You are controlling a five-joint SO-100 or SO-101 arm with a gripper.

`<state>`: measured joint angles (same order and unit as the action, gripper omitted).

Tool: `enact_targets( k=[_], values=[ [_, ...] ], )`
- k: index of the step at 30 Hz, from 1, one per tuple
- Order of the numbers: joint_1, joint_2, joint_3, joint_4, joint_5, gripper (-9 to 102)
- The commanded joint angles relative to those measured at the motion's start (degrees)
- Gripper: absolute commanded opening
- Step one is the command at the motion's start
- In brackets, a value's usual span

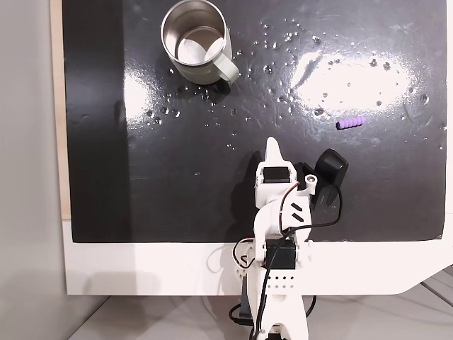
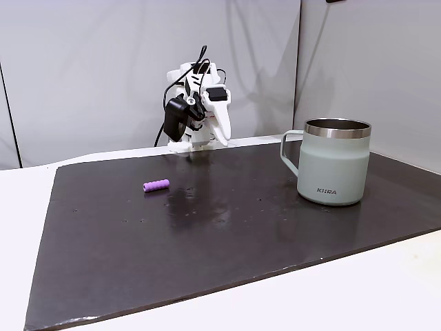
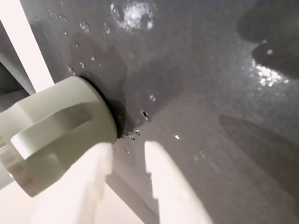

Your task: Grasp a pengrip and put it in the cup.

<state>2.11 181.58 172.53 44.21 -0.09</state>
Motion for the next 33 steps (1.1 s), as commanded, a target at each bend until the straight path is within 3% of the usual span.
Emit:
enact_targets(
  k=[1,17,23,33],
  values=[
    [-0.79,0.53,-0.35,-1.58,-0.88,0],
    [2.81,0.53,-1.85,-0.97,-0.53,0],
    [7.12,-1.49,-14.06,5.27,-3.25,0],
    [17.14,-24.17,-42.1,15.03,-8.79,1]
  ],
)
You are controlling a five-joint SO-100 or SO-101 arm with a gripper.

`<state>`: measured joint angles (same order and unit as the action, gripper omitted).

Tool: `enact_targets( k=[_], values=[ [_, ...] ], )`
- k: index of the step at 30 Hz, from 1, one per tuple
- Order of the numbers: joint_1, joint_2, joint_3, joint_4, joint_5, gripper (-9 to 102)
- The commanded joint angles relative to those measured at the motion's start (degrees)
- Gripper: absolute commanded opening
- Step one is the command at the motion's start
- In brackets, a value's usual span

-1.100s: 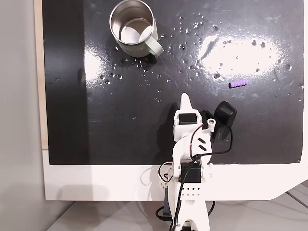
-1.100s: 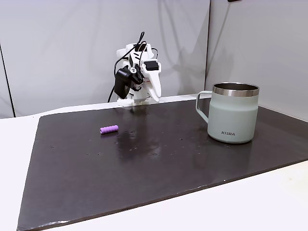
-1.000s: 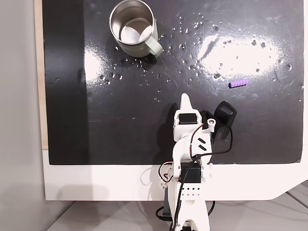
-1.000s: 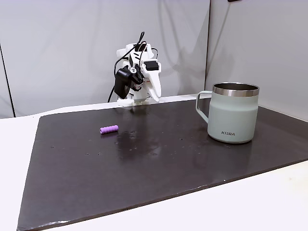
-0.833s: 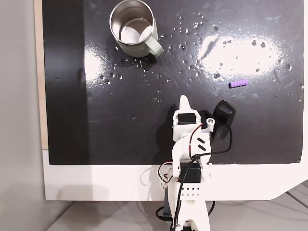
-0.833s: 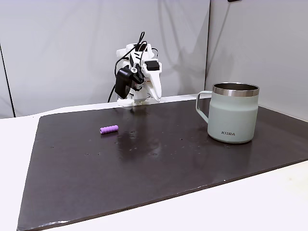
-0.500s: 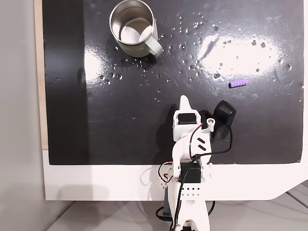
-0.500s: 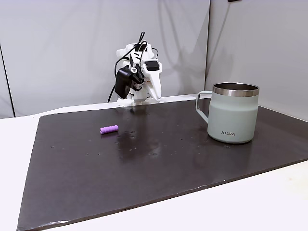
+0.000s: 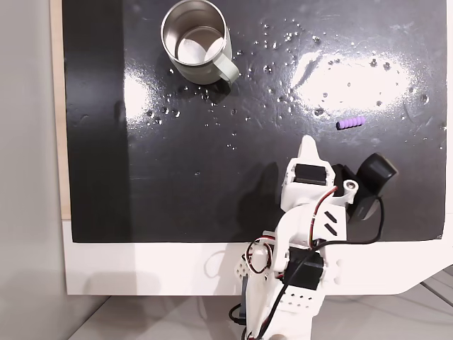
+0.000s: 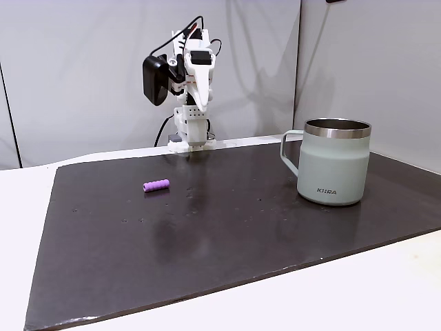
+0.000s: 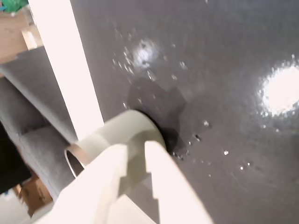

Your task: Grasp a pengrip and put it in the cup.

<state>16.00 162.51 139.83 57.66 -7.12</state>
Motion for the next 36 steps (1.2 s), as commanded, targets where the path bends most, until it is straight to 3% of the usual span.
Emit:
enact_targets(
  k=[1,9,15,36],
  values=[
    [4.66,-7.29,-11.34,2.11,-2.46,2],
    [12.74,-24.52,-22.32,5.36,-9.49,13],
    [12.74,-34.01,-26.19,8.35,-16.0,22],
    [15.73,-65.65,-37.71,4.66,-19.6,22]
  ],
)
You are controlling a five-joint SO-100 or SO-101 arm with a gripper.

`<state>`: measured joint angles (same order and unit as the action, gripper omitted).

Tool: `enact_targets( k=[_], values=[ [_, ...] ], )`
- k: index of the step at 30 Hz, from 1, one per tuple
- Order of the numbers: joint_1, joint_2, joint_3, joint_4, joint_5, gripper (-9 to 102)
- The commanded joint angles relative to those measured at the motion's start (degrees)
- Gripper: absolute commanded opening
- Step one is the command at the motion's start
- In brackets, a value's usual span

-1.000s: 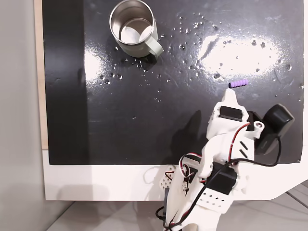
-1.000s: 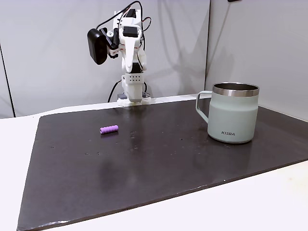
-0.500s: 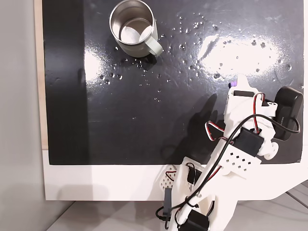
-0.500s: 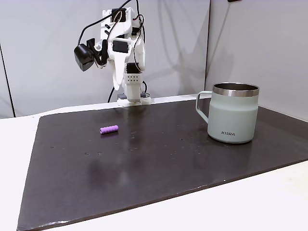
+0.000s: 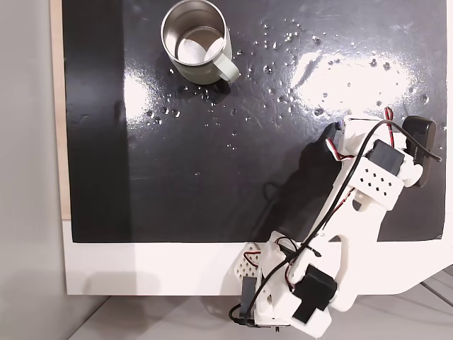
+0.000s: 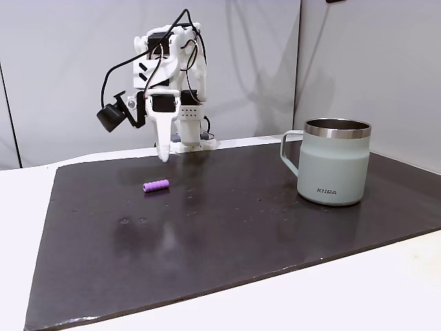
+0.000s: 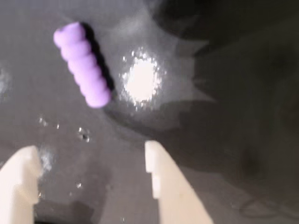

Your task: Grasp a pengrip and put it in the cup.

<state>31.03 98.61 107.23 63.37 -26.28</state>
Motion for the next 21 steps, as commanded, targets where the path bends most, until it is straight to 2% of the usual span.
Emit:
enact_targets(
  k=[1,21],
  values=[
    [0.79,-2.99,-5.89,-1.05,-0.53,22],
    [1.05,-18.37,-13.27,-3.96,-0.7,21]
  ],
)
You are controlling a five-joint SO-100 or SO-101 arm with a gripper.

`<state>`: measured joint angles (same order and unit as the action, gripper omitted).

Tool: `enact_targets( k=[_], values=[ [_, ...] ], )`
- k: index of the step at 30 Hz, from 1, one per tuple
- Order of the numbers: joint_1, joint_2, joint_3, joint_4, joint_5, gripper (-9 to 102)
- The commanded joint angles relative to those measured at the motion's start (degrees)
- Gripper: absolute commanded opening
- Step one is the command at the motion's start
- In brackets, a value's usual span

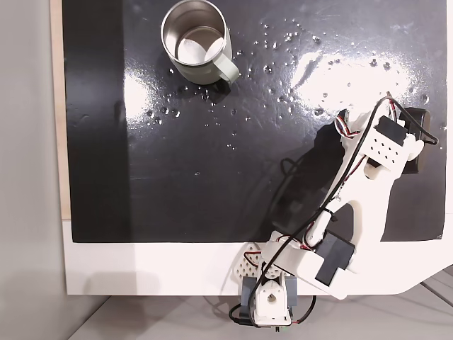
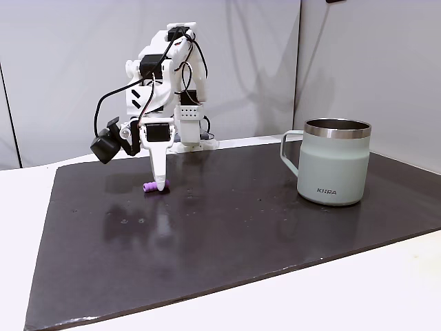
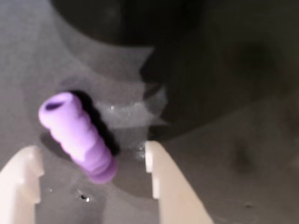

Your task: Grasp a pengrip and put it in the cup.

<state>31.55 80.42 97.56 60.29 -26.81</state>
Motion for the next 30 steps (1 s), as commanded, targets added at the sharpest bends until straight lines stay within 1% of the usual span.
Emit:
enact_targets(
  k=[1,16,22,30],
  values=[
    [0.62,-0.79,-3.96,-0.88,-0.18,21],
    [1.23,-4.13,-5.27,-1.67,0.88,0],
    [1.23,-0.53,-5.45,1.32,1.85,0],
    [-3.43,14.06,-6.24,7.65,4.75,0]
  ],
)
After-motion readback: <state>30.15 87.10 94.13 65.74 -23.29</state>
